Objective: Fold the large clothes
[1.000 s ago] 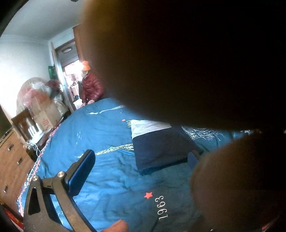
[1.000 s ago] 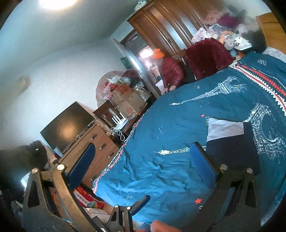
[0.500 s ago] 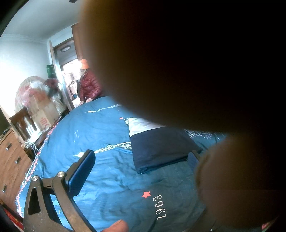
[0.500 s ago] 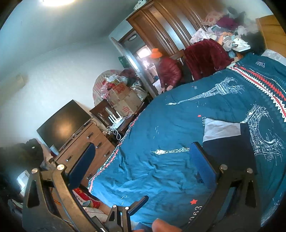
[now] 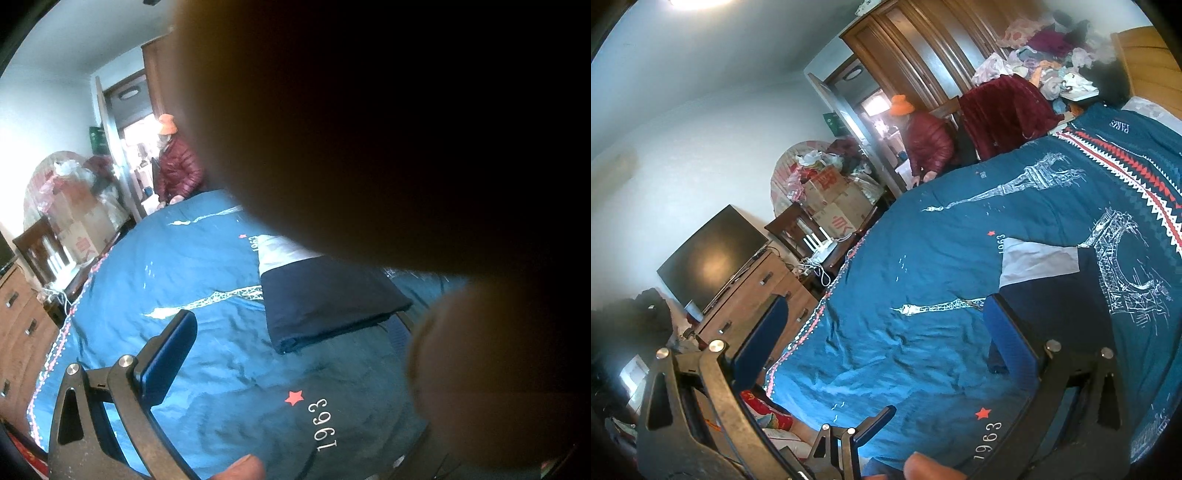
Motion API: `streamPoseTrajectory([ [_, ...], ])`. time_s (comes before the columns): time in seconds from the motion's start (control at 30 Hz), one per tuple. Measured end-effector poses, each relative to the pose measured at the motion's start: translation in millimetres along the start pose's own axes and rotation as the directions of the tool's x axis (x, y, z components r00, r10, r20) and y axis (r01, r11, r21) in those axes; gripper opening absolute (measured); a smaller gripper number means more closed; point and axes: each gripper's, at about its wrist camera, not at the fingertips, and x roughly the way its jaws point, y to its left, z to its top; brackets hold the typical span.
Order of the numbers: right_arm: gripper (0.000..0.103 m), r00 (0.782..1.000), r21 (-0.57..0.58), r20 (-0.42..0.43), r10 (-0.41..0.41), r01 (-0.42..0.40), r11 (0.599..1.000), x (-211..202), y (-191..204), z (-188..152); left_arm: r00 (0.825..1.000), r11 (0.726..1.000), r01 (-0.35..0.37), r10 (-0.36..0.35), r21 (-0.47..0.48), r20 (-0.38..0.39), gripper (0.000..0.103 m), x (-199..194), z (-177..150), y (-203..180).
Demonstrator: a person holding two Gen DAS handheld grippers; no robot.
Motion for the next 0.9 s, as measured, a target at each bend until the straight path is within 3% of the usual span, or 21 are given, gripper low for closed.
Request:
streamPoseTrajectory([
  [0.63, 0.103, 0.998, 0.029, -0.042, -0.053, 0.054, 0.998, 12.4, -10.8, -5.8, 0.994, 0.998, 0.064, -0.065, -0.009, -0.087, 0.103, 5.9, -15.4, -12.9],
  [0.73, 0.103, 0.992, -0.019, -0.004, -0.127, 0.127, 0.992, 7.3, -13.1, -10.5, 0.993, 0.998, 0.059, -0.059, -0.008, -0.101, 0.103, 8.8, -19.9, -14.9],
  [0.8, 0.103, 0.967, -0.081, 0.061, -0.248, 0.252, 0.964, -2.1, -19.1, -16.3, 0.993, 0.997, 0.059, -0.063, -0.039, -0.098, 0.103, 9.6, -22.7, -8.1],
  [0.9, 0.103, 0.898, -0.129, 0.144, -0.416, 0.434, 0.892, -18.0, -38.3, -29.4, 0.996, 0.996, 0.012, -0.02, -0.092, -0.086, 0.103, 13.5, -26.4, 10.7],
])
